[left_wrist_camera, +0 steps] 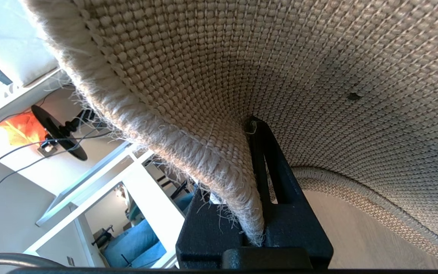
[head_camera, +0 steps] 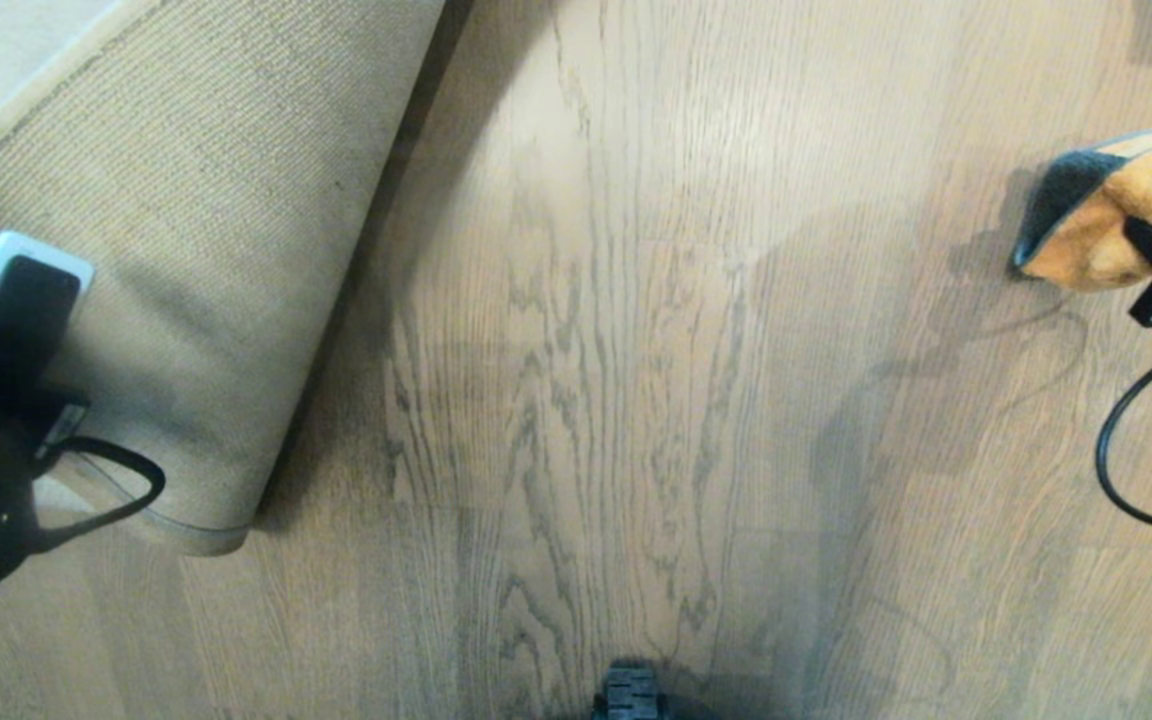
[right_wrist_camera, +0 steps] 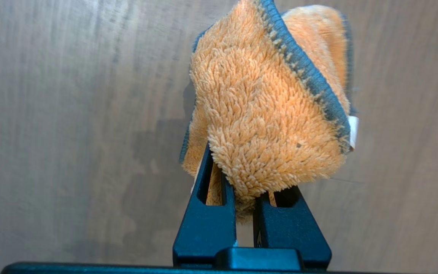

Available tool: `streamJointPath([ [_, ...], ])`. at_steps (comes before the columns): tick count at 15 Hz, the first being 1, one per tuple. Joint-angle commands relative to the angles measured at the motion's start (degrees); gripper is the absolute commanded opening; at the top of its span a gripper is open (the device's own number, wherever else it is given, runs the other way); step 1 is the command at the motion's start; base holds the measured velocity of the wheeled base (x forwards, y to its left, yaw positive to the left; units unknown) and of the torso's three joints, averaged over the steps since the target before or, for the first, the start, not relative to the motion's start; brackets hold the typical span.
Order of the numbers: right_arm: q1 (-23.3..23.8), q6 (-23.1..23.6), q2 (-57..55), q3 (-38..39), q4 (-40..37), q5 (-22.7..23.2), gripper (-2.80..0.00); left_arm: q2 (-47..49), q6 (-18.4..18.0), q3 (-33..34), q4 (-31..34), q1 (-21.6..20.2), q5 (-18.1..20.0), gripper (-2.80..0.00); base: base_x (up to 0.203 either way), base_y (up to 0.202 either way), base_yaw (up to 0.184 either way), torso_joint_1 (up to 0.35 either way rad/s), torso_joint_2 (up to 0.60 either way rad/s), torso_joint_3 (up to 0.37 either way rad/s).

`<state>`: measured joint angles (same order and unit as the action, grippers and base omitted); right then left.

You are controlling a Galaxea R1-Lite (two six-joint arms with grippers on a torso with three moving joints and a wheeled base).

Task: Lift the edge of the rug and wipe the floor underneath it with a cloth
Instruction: Wipe the floor under the carpet with a rag

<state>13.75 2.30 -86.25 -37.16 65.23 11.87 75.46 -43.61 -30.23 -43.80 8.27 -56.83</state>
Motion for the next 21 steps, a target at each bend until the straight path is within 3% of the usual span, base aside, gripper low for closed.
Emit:
streamJointPath([
  [1,6.94,0.43,0.45,0.42,0.29,5.26,-2.80,0.57,-0.25,0.00,-0.23,0.00,-0.30,-2.80,0.000,0.000,0.000,0.000,0.00,0.000],
  [7,12.83,0.74,5.71,10.81,-0.72,11.58,-2.80,1.01,-0.25,-0.44,-0.23,-0.09,-0.30,-2.80,0.000,0.000,0.000,0.000,0.00,0.000],
  [21,14.11,0.78,8.38,22.83,0.15,12.52,-2.80,1.71,-0.25,-0.62,-0.23,-0.09,-0.38,-2.80,0.000,0.000,0.000,0.000,0.00,0.000],
])
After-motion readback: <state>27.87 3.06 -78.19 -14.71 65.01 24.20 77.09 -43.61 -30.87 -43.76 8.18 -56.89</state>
